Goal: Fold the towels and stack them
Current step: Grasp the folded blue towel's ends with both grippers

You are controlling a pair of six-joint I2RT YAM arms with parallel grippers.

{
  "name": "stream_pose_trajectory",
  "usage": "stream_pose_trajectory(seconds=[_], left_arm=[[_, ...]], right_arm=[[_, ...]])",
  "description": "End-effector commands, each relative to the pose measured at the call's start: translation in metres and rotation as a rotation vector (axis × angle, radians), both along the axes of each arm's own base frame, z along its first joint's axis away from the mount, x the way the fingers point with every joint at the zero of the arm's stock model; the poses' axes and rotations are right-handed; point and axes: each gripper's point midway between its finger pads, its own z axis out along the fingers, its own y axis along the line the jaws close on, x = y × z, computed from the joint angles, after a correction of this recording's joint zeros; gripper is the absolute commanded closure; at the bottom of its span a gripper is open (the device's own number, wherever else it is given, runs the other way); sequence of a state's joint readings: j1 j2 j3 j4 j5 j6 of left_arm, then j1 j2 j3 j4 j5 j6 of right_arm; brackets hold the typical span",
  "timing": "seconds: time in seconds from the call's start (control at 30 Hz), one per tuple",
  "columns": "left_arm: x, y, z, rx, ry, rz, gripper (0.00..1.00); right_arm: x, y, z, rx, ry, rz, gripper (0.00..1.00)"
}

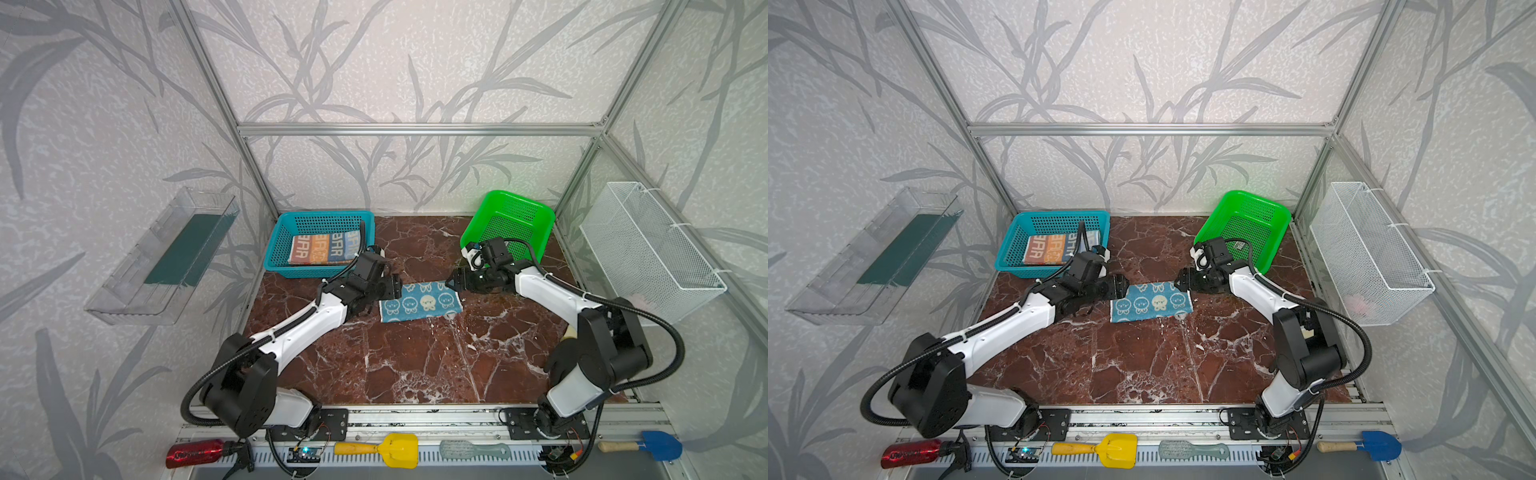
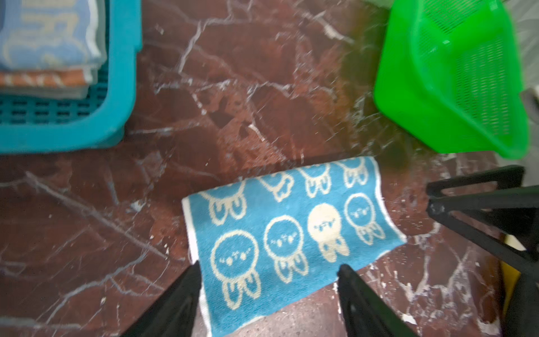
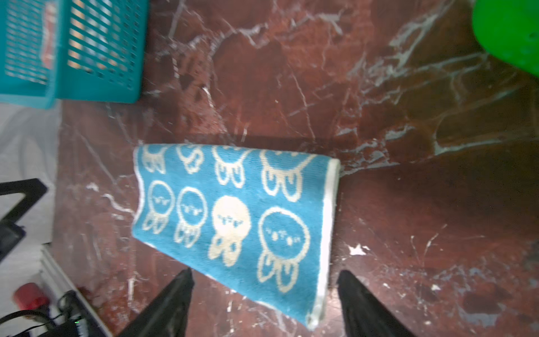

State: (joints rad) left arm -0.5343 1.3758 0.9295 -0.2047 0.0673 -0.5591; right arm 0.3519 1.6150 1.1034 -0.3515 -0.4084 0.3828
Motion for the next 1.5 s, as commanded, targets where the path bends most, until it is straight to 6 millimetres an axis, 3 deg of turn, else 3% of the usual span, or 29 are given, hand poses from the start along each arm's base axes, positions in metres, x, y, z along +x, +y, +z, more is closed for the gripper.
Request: stream_pose_trajectory(seconds=[0.0, 0.1, 0.33, 0.6, 0.7, 0.8, 0.9, 0.97, 1.03, 1.13, 1.23, 1.47], left_arm=[[-0.005, -0.015, -0.007, -0.134, 0.052, 0.004, 0.19], [-0.009, -0.029, -0.023, -0.234, 0.130, 0.009, 0.18], [-0.021, -0.032, -0.070, -0.259, 0.249, 0.029, 0.14], [-0.030, -0.020, -0.113, -0.187, 0.301, 0.055, 0.13], [-0.034, -0.014, -0.123, -0.136, 0.315, 0.056, 0.13], [-0.030, -0.013, -0.110, -0.093, 0.287, 0.024, 0.12], [-0.020, -0.007, -0.076, -0.034, 0.217, 0.015, 0.11], [-0.016, 0.003, -0.054, 0.023, 0.163, 0.027, 0.10], [-0.013, 0.018, -0.045, 0.086, 0.116, 0.061, 0.05], [-0.011, 0.036, -0.054, 0.163, 0.127, 0.094, 0.01], [-0.015, 0.040, -0.075, 0.180, 0.261, 0.095, 0.01], [-0.017, 0.019, -0.101, 0.138, 0.354, 0.003, 0.01]], right_arm=[[-0.004, 0.020, 0.020, 0.130, 0.006, 0.021, 0.14], [-0.015, 0.035, 0.013, 0.191, 0.048, 0.055, 0.10], [-0.033, 0.040, -0.025, 0.235, 0.152, 0.051, 0.07], [-0.036, 0.029, -0.077, 0.170, 0.221, 0.033, 0.03], [-0.034, 0.024, -0.084, 0.143, 0.230, 0.032, 0.01], [-0.032, 0.025, -0.070, 0.143, 0.203, 0.052, 0.00], [-0.027, 0.026, -0.042, 0.145, 0.143, 0.072, 0.01], [-0.021, 0.023, -0.023, 0.131, 0.093, 0.068, 0.01], [-0.014, 0.017, -0.019, 0.090, 0.081, 0.058, 0.01], [-0.003, 0.012, -0.021, 0.022, 0.074, 0.056, 0.01], [0.006, 0.005, -0.035, -0.061, 0.097, 0.045, 0.01], [0.007, -0.005, -0.057, -0.151, 0.130, 0.052, 0.01]])
